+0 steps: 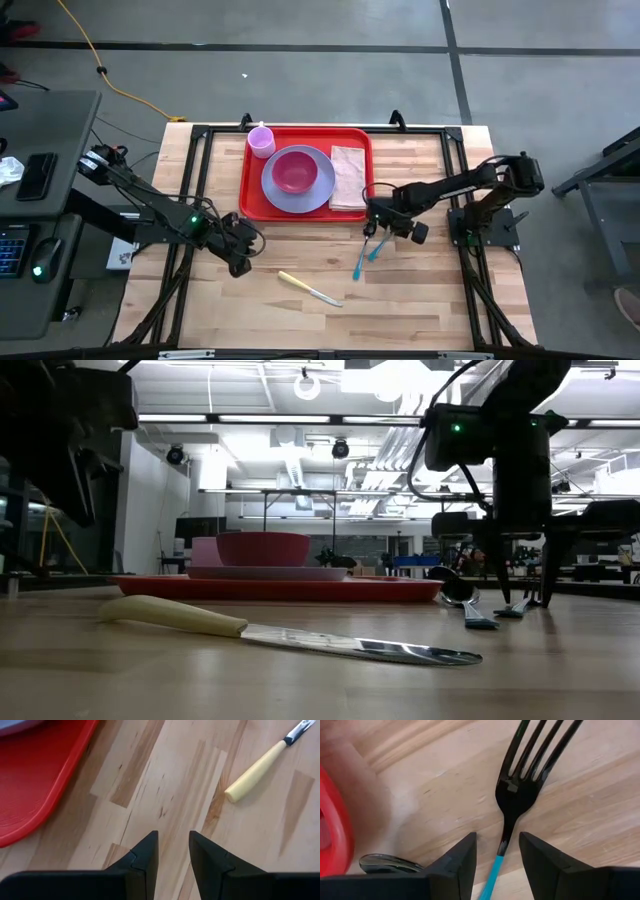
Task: Set up tray
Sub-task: Put the blue fork on the brown napkin
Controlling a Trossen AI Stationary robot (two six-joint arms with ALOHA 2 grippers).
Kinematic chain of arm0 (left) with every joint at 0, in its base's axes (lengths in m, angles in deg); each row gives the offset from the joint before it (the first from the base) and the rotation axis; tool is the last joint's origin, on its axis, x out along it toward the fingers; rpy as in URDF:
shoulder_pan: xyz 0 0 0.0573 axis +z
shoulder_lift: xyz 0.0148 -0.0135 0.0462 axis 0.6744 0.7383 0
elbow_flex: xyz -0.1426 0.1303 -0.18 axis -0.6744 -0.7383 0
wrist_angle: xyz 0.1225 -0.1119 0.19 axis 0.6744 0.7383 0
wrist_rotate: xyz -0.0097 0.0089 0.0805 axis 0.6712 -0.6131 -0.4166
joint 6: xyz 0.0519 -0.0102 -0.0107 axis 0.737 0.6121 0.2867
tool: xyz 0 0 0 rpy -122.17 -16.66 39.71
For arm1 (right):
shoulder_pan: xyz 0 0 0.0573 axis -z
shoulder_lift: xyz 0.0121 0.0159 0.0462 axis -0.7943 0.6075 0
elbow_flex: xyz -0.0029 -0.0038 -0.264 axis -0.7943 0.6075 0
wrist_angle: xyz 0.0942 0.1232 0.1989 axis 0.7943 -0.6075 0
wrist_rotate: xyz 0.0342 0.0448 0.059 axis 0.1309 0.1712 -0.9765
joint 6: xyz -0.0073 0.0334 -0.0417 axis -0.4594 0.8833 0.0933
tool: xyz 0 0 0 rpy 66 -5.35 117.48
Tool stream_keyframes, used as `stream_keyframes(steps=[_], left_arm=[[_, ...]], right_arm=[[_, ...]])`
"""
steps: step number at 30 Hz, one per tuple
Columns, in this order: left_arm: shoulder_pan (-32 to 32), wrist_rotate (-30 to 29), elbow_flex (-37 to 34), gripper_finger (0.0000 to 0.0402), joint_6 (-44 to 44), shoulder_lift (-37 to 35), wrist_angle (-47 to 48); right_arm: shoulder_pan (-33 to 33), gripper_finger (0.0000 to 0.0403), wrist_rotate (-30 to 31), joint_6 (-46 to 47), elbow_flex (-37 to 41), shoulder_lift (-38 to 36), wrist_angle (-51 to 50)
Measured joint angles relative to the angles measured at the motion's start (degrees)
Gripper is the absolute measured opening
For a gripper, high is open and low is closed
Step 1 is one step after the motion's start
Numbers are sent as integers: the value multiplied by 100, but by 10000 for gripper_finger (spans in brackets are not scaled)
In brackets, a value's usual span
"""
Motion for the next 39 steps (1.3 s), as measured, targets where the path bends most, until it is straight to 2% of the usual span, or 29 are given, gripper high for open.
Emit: stream_keyframes(steps=[12, 30, 39], left_arm=[[0, 107, 0, 138, -8, 2, -62], [0, 146, 0, 138, -9, 2, -70], [0, 142, 0, 138, -8, 2, -68]], right_arm=[[189, 128, -202, -125, 1, 17, -80], [219, 7, -241, -375, 7, 22, -403], [221, 5, -273, -465, 4, 24, -455]])
